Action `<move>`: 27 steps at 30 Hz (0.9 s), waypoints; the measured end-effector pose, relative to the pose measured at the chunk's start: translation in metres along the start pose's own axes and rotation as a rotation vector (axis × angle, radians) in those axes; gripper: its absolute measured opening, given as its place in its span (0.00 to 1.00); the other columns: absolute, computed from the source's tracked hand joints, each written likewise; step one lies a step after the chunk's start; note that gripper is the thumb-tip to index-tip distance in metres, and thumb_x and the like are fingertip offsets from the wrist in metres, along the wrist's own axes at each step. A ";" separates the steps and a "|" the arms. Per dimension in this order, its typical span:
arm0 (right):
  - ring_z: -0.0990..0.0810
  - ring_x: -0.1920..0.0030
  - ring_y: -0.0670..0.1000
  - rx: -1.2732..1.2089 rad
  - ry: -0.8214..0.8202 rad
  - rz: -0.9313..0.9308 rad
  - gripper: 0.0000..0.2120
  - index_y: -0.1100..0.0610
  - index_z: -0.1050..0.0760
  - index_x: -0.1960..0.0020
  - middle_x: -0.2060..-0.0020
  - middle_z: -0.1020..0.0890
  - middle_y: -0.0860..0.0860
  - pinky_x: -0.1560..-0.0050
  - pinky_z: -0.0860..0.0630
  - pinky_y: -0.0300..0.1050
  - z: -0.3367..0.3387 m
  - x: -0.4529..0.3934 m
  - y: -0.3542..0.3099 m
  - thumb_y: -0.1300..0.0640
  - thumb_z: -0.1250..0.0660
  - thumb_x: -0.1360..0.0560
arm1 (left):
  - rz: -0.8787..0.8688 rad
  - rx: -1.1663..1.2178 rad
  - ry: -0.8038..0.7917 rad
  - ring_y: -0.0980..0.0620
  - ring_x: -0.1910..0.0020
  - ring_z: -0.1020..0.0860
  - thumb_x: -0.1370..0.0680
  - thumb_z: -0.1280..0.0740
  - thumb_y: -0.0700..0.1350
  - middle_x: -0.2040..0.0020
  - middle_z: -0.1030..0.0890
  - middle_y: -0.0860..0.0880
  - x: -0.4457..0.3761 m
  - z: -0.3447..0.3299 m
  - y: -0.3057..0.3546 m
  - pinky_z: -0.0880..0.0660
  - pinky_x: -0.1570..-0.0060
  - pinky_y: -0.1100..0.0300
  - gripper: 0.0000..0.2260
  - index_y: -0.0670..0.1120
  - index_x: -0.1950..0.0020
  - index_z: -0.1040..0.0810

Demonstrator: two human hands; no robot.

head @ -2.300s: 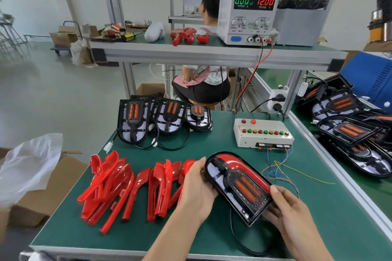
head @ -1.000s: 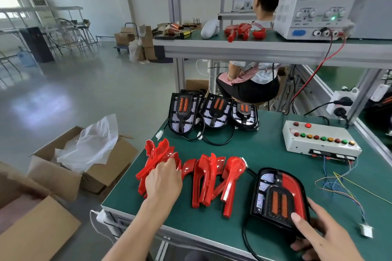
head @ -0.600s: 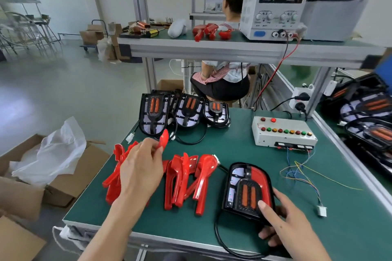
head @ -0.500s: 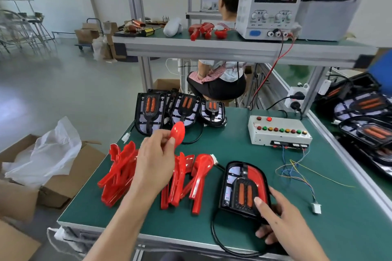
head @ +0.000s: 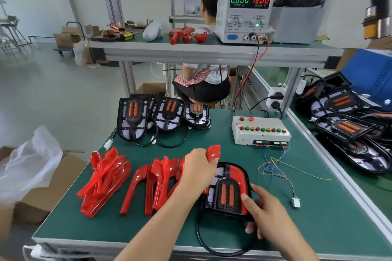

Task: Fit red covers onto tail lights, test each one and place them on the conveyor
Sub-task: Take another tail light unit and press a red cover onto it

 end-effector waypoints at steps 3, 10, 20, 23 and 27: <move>0.18 0.74 0.53 0.017 -0.001 0.004 0.16 0.39 0.34 0.35 0.67 0.16 0.53 0.77 0.28 0.42 0.001 0.001 -0.003 0.48 0.34 0.20 | -0.024 -0.193 0.063 0.42 0.54 0.21 0.19 0.35 0.55 0.55 0.19 0.45 0.001 0.004 0.003 0.29 0.58 0.53 0.14 0.43 0.49 0.26; 0.17 0.73 0.52 0.069 0.012 0.009 0.22 0.48 0.33 0.27 0.68 0.16 0.46 0.75 0.30 0.33 0.001 0.004 -0.006 0.48 0.35 0.19 | -0.173 -0.421 0.102 0.43 0.55 0.22 0.19 0.34 0.52 0.51 0.19 0.45 0.012 -0.012 0.014 0.33 0.60 0.55 0.10 0.46 0.50 0.27; 0.19 0.75 0.47 0.079 0.027 0.046 0.20 0.47 0.32 0.28 0.70 0.16 0.50 0.68 0.30 0.37 0.000 0.005 -0.009 0.48 0.35 0.19 | -0.214 -0.480 0.197 0.45 0.50 0.18 0.17 0.37 0.56 0.46 0.19 0.48 0.028 -0.017 0.009 0.31 0.59 0.56 0.14 0.47 0.43 0.21; 0.20 0.76 0.47 0.054 0.040 0.044 0.19 0.46 0.31 0.30 0.70 0.17 0.51 0.68 0.29 0.39 -0.001 0.003 -0.005 0.49 0.34 0.19 | -0.198 -0.448 0.211 0.48 0.50 0.19 0.17 0.38 0.57 0.46 0.20 0.50 0.031 -0.015 0.008 0.30 0.59 0.57 0.14 0.48 0.43 0.21; 0.19 0.76 0.51 -0.043 0.054 0.015 0.17 0.45 0.31 0.32 0.69 0.16 0.52 0.76 0.26 0.41 -0.004 0.003 0.003 0.53 0.34 0.19 | -0.162 -0.242 0.203 0.50 0.49 0.21 0.18 0.38 0.56 0.47 0.23 0.51 0.037 -0.013 0.001 0.24 0.52 0.56 0.14 0.48 0.44 0.19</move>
Point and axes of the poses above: each hand's wrist, its own x-axis away from the middle knuckle, its own z-axis out of the back of the hand, y = z × x, the point moved 9 cm from there along -x, towards the middle knuckle
